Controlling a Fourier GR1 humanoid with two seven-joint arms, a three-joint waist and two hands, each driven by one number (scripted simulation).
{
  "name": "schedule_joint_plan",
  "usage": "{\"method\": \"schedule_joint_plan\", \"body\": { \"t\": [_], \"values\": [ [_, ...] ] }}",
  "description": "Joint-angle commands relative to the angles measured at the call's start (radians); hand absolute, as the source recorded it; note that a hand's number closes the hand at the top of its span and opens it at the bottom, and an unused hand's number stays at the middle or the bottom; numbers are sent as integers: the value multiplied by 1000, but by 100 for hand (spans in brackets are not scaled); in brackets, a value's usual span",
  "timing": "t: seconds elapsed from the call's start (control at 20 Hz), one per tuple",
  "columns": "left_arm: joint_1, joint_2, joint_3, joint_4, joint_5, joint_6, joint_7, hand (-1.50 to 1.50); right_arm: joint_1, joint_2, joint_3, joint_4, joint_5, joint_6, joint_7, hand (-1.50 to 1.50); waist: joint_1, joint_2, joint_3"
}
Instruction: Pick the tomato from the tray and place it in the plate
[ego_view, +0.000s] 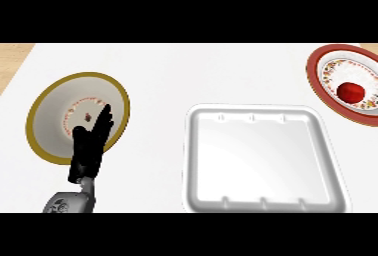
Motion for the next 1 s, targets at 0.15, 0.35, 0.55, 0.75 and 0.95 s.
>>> {"method": "schedule_joint_plan", "body": {
  "t": [0.15, 0.35, 0.55, 0.75, 0.95],
  "values": [
    [-13, 20, 25, 29, 24, -31, -21, 0, 61, -27, -42, -16, -52, 131, -65, -150, 7, 4, 0],
    [22, -2, -4, -7, -5, -3, -20, 0, 121, 11, -35, -46, -53, 115, -135, -150, 8, 0, 1],
    [36, 30, 15, -21, 15, -33, -22, 0, 157, 23, -24, -60, -47, 107, -165, -150, 13, 2, 1],
    [21, -5, -8, 5, -4, -13, -36, 0, 102, 17, -18, -66, -45, 64, -79, -150, 12, 2, 0],
    [2, 6, -1, -5, -5, -17, -21, 0, 129, 57, -6, -72, -30, -18, -98, -150, 18, 5, 0]
  ]
}}
